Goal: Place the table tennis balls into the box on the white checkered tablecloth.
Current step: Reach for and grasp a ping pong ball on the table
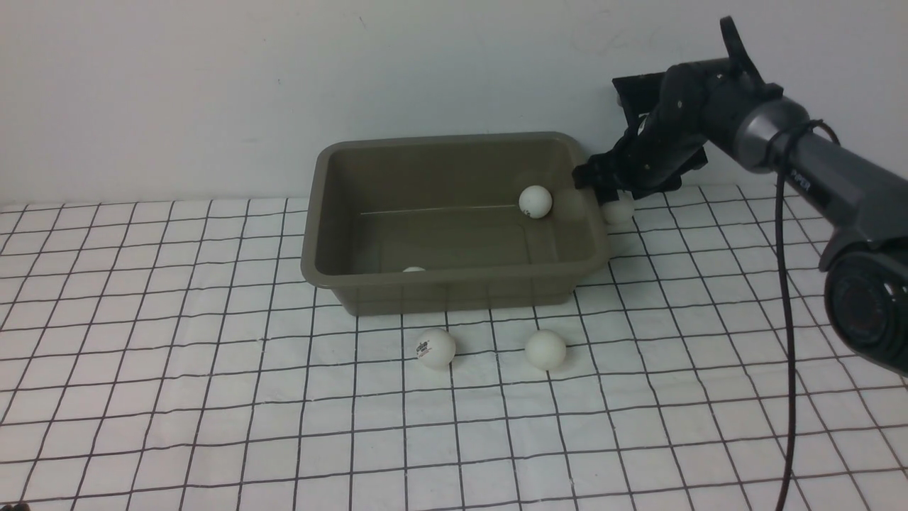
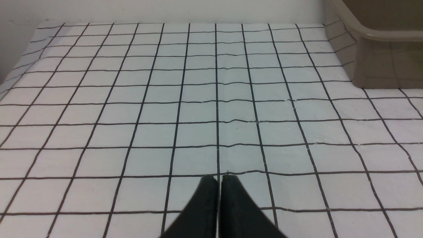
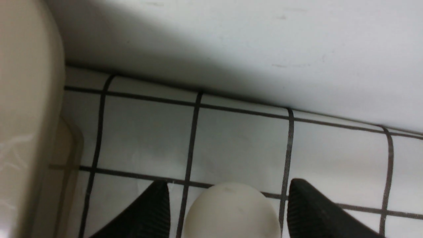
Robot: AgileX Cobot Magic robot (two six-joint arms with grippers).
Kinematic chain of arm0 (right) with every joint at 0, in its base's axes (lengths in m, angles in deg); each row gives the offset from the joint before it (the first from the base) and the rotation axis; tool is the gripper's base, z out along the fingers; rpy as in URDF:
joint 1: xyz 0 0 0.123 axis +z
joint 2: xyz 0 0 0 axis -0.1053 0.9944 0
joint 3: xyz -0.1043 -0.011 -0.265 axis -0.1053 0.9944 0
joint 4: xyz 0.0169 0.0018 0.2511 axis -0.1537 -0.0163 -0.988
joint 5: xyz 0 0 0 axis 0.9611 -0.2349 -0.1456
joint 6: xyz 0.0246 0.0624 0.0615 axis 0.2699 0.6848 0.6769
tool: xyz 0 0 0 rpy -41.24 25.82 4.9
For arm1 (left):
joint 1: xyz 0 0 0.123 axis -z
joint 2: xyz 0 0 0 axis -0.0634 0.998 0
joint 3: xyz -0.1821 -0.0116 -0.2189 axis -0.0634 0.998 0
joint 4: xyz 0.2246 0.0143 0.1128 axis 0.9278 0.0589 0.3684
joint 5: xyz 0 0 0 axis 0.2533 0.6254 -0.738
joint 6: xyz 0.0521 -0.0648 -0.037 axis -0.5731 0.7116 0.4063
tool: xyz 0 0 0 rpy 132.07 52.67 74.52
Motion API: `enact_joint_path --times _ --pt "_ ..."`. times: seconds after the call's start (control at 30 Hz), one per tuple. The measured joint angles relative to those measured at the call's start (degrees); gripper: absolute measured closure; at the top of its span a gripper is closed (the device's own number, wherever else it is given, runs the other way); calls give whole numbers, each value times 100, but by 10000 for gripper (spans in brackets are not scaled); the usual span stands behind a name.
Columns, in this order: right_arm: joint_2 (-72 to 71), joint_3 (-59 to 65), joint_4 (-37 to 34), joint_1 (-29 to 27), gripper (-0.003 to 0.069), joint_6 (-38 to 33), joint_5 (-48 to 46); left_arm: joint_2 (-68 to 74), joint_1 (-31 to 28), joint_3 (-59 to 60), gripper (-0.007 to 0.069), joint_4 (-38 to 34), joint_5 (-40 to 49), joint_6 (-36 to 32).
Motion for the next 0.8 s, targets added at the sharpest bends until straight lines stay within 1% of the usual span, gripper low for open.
enact_joint_path --times 0.3,0.6,0.8 --pt "-49 7 15 -6 218 -19 7 0 0 0 629 0 0 0" --pt "-122 25 36 -154 218 -151 -319 0 0 0 629 0 0 0" --pt "-303 41 -79 -221 218 -450 -317 0 0 0 629 0 5 0"
